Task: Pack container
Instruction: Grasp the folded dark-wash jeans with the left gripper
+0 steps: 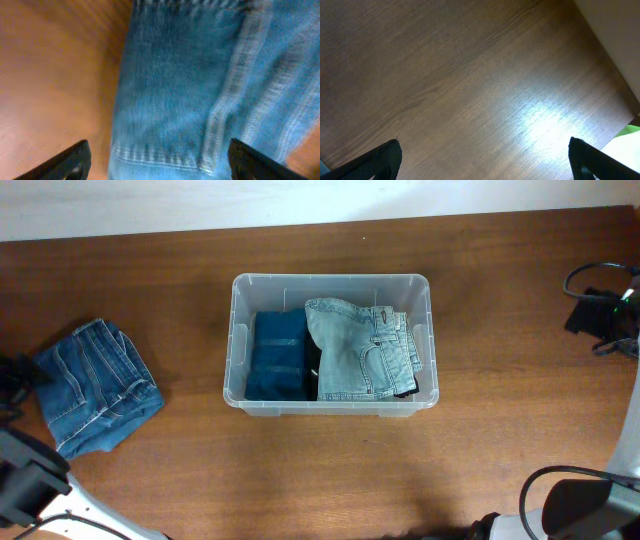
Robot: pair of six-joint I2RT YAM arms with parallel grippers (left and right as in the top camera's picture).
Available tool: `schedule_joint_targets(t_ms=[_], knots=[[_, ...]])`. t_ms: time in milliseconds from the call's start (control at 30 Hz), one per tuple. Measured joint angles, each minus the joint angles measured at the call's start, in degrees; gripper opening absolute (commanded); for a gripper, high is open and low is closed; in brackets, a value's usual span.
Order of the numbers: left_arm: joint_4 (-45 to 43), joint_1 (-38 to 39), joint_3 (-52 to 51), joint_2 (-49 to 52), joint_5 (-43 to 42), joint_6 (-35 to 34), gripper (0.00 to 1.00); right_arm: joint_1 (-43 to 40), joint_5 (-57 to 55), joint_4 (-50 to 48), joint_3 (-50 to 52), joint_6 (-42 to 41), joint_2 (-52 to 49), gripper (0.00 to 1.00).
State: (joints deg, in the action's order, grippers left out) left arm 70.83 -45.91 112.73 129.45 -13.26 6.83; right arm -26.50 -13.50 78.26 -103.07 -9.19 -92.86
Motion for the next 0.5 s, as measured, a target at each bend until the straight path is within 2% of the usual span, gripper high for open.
schedule_joint_targets(t_ms=[267,300,400,433,500], knots=[[-16.17,-0.15,-14.73,-1.03,-1.99,1.05,0.95,0.00,0.00,-0.02,0.00,0.00,0.00,0.99],[-17.75,-0.15,-15.96,-1.60,-2.03,1.14,0.90,0.00,0.00,-0.02,0.00,-0.02,0.00,0.99],[-20.57,-0.04,-18.80,-2.97,-3.80,1.20,0.48,0.00,-0.02,-0.04,0.00,0.00,0.00,0.99],[-20.59,0.13,-18.88,-2.97,-4.59,1.16,0.39,0.00,-0.02,-0.04,0.00,0.02,0.00,0.99],[-20.50,0.07,-18.93,-3.13,-6.51,1.07,0.34,0.00,0.00,-0.02,0.00,0.02,0.00,0.99]])
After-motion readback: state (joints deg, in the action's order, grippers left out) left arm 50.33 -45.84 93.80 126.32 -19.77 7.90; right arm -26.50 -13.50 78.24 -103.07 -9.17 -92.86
